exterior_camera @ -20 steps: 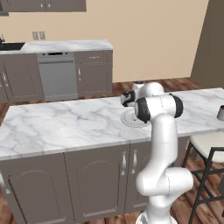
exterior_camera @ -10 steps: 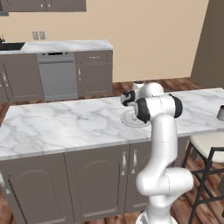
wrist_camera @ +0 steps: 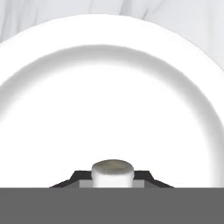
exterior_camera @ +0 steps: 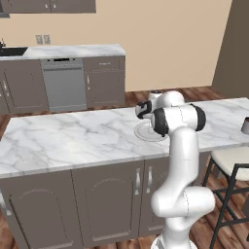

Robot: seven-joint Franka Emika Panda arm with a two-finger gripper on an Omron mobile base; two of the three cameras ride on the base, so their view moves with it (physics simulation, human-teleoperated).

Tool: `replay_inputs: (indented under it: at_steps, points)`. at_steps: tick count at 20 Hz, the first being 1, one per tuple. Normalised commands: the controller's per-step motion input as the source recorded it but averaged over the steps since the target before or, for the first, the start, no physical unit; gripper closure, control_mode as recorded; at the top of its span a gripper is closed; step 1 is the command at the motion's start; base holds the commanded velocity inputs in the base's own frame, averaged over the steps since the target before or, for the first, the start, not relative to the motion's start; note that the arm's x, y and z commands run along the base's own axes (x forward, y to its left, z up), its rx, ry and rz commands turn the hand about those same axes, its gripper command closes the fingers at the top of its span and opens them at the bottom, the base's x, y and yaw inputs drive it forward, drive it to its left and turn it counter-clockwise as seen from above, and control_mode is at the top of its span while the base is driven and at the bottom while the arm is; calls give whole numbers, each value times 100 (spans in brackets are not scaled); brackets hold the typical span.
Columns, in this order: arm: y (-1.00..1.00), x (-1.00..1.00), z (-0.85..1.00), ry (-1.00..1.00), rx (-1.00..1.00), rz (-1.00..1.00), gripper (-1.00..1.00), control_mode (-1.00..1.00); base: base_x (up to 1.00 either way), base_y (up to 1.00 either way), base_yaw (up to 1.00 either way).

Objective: Pick up the marshmallow and place it in the cup of hot chocolate on the dining counter.

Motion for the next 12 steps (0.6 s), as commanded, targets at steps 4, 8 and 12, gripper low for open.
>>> replay_inputs:
  at_steps: [4, 8, 12]
  points:
    - [0, -28, 42, -4, 0, -1, 100, -100, 0, 0, 0]
    - [4, -51, 93, -15, 0, -4, 100, -100, 0, 0, 0]
    - [33, -59, 82, -14, 9, 0, 100, -100, 0, 0, 0]
